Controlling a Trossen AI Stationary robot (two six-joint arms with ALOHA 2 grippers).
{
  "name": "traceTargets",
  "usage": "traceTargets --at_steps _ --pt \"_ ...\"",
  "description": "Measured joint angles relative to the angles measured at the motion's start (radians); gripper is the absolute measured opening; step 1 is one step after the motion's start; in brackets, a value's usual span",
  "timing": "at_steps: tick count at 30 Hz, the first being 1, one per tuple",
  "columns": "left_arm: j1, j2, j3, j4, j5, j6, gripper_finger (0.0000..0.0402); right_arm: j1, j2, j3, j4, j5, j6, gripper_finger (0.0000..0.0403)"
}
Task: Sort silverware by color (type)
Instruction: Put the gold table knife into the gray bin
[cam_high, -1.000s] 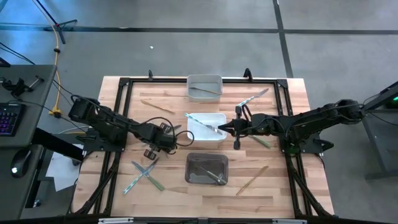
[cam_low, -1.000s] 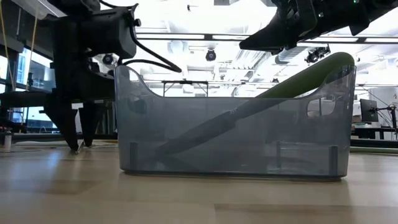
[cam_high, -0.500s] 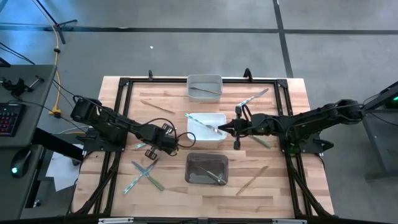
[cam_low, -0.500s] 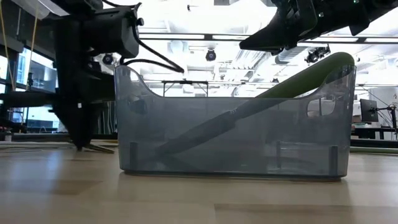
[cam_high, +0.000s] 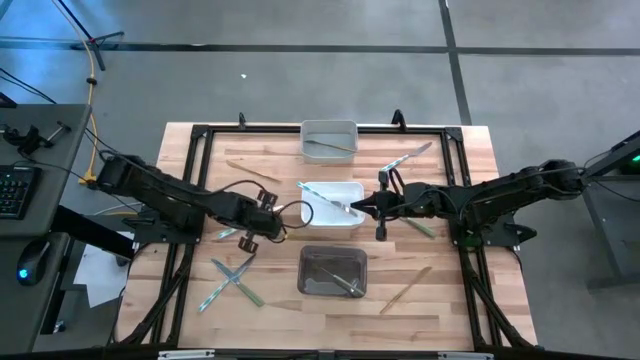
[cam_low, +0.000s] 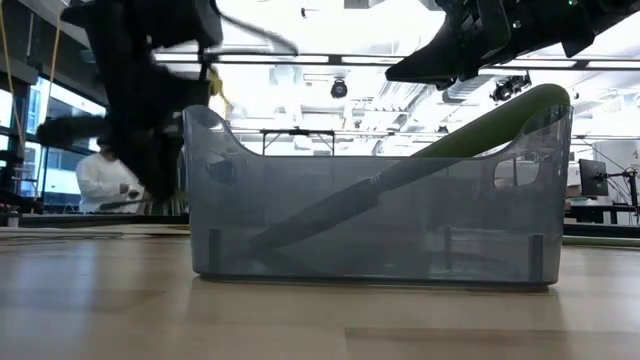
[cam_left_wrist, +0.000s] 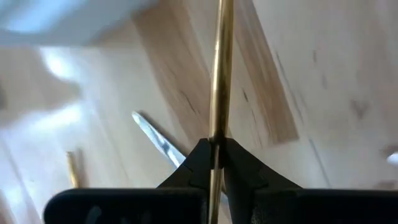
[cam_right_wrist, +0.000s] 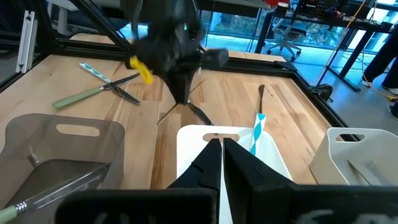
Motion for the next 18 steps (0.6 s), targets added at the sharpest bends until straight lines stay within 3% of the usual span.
traceTargets --at_steps 6,11,18 --pt "0.013 -0.182 -0.048 0.162 0.016 -0.068 0.0010 0.000 0.016 0.001 0.030 -0.022 0.035 0.0000" --pt "0.061 -0.312 -0.105 0.320 0.085 -0.102 0.0010 0.000 0.131 0.001 0.255 -0.073 0.014 0.0006" --pt "0.136 -0.368 -0.122 0.433 0.157 -0.099 0.0010 -0.013 0.335 0.042 0.563 -0.084 -0.004 0.0085"
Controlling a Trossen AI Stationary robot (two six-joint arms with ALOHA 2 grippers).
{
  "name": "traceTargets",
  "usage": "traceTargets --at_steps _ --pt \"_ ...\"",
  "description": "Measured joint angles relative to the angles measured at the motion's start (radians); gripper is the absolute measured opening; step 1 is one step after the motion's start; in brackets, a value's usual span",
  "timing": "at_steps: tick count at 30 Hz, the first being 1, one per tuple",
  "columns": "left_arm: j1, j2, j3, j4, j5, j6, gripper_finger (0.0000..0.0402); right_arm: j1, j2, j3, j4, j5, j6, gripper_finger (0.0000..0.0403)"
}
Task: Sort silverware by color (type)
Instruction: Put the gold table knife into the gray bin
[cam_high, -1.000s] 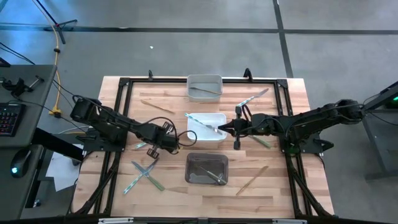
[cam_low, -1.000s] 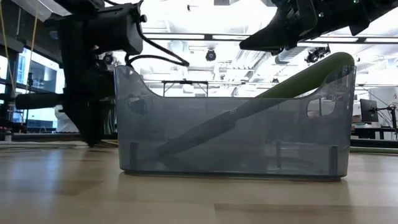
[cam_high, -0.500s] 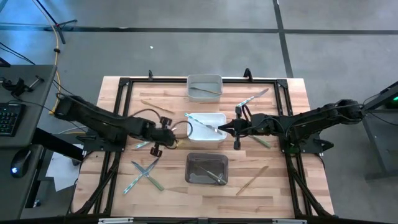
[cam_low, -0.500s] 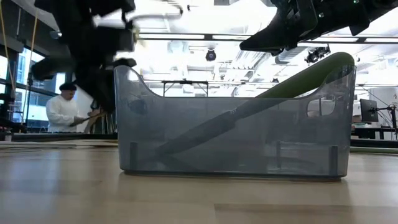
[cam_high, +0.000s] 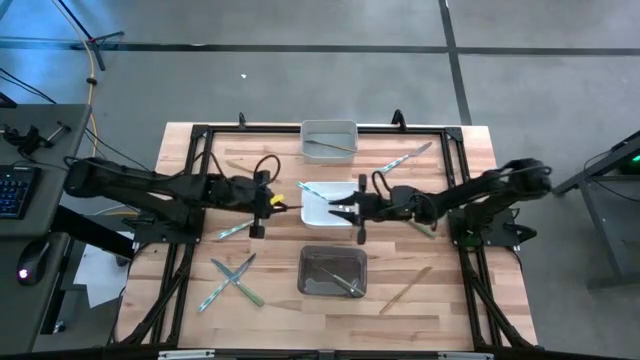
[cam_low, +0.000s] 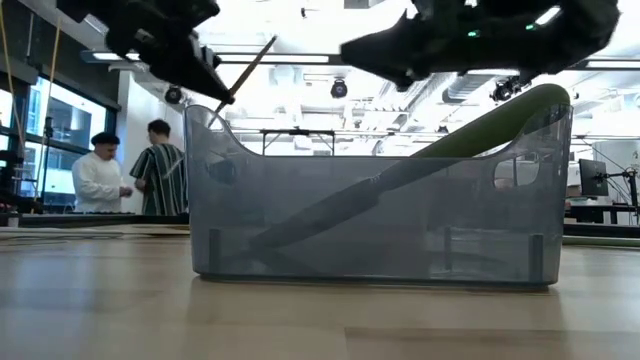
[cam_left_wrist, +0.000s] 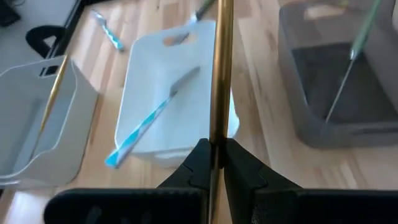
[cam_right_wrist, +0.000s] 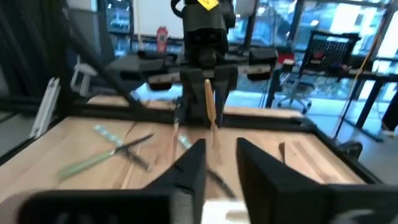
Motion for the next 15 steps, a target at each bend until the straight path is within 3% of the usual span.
traceTargets --at_steps 4,8,15 --pt "0.038 0.006 0.000 0.084 0.070 -0.008 0.0010 -0.001 0.094 0.077 0.026 -0.009 0.002 0.0148" --pt "0.061 0.006 0.000 0.123 0.074 -0.017 0.0010 -0.001 0.170 0.173 0.033 0.021 0.004 0.0190" --pt "0.064 0.006 0.000 0.137 0.099 -0.034 0.0010 -0.001 0.256 0.317 0.033 0.034 -0.043 0.0195"
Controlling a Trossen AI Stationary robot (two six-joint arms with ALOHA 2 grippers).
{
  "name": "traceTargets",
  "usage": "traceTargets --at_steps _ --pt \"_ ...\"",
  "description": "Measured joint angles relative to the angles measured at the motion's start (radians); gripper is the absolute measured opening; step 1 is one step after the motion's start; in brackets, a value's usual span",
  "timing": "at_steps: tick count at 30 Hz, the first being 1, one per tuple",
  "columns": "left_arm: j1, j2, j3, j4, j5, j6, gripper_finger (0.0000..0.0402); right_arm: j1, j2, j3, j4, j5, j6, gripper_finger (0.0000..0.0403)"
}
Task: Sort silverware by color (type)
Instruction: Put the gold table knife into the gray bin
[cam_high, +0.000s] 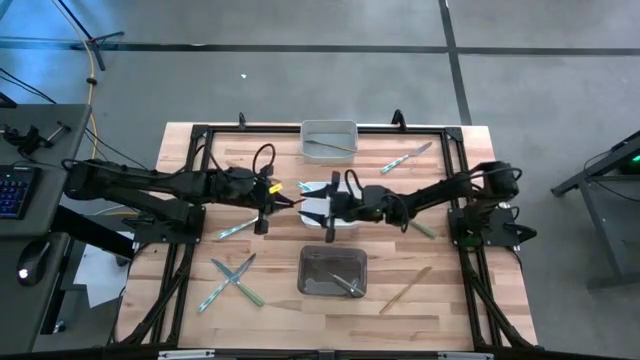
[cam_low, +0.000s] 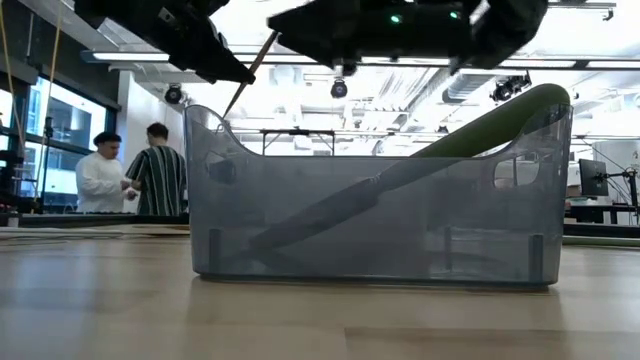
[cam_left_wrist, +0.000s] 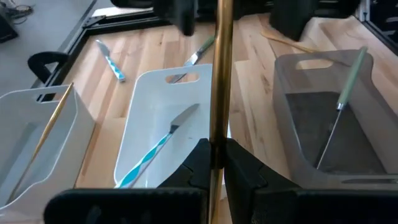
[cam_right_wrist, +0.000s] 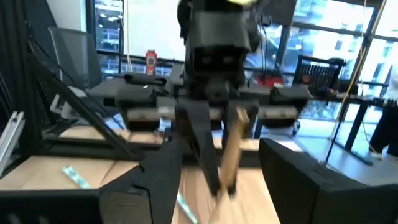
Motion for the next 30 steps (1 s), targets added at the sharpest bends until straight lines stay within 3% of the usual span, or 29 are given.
traceTargets --at_steps 5,12,17,20,24,30 --pt "0.000 0.000 0.000 0.002 -0.002 -0.007 0.0010 0.001 0.024 0.049 -0.023 0.022 -0.010 0.0156" --pt "0.000 0.000 0.000 0.004 -0.004 -0.006 0.0010 0.000 0.025 0.054 -0.030 0.045 -0.021 0.0015" --pt "0.000 0.000 0.000 0.003 -0.005 -0.016 0.0010 0.000 0.025 0.054 -0.035 0.045 -0.046 0.0013" --pt "0.000 0.000 0.000 0.002 -0.017 -0.045 0.0036 0.001 0.025 0.054 -0.034 0.051 -0.091 0.0005" --pt "-0.006 -0.001 -0.021 0.027 -0.135 -0.072 0.0089 -0.002 0.007 0.054 -0.039 0.076 -0.138 0.0004" --pt "-0.009 -0.006 -0.174 0.230 -0.247 -0.079 0.0138 -0.010 -0.057 0.054 -0.084 0.158 -0.210 0.0002"
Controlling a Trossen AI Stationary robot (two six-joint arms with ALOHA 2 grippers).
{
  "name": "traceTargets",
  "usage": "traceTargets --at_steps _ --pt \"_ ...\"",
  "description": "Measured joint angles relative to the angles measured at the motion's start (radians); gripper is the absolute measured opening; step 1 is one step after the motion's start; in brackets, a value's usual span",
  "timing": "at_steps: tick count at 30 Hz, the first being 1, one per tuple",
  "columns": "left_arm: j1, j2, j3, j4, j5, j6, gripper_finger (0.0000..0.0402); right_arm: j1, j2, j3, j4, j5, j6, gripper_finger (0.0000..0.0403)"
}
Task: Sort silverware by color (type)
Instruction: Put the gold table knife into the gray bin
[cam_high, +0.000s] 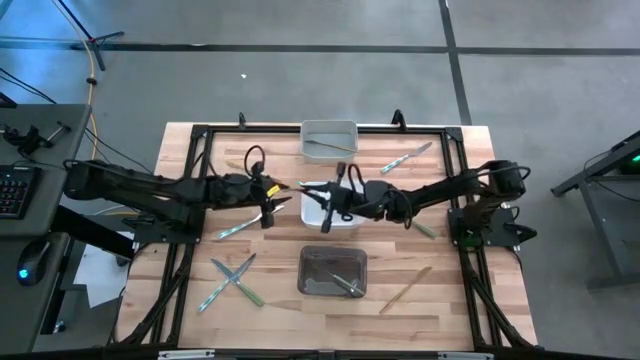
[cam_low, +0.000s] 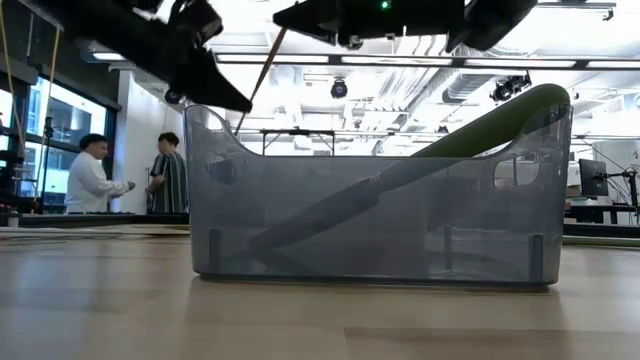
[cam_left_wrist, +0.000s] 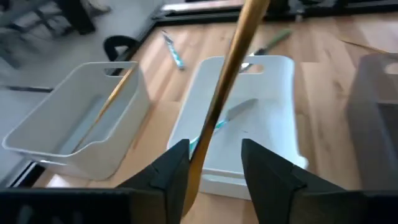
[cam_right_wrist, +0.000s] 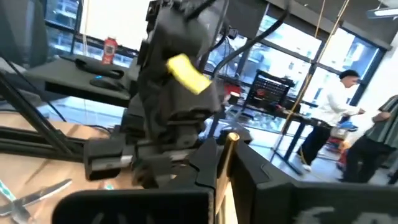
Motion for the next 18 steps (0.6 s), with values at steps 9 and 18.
traceTargets --at_steps 9,18 --pt "0.000 -0.018 -0.206 0.302 -0.002 -0.008 0.0150 -0.105 -0.085 0.000 -0.103 0.151 0.025 0.0001" --pt "0.000 -0.017 -0.273 0.407 -0.002 -0.025 0.0151 -0.313 0.007 -0.001 -0.046 0.305 0.305 0.0001"
